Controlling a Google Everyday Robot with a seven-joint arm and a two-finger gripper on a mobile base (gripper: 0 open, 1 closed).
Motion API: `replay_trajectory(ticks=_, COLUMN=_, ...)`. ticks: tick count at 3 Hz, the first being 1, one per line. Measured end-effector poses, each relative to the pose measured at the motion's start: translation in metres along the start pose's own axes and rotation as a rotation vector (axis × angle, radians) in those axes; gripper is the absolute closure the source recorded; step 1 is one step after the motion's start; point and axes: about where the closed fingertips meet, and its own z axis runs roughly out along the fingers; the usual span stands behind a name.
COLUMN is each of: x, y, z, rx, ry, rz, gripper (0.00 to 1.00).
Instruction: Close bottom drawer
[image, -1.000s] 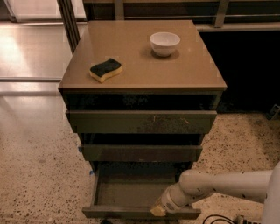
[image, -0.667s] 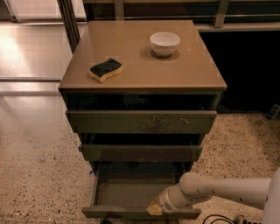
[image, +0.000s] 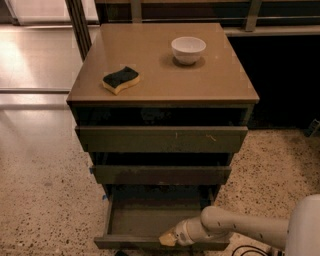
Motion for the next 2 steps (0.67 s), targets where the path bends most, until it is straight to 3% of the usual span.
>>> replay_trajectory(ticks=1, x=0.0, y=0.0, z=0.0, rx=0.0, ry=0.001, rz=0.0, gripper=1.0)
replay_trajectory(ticks=2, x=0.032, y=0.015, z=0.021, rx=-0.042, ry=0.07, rz=0.036, gripper=1.0)
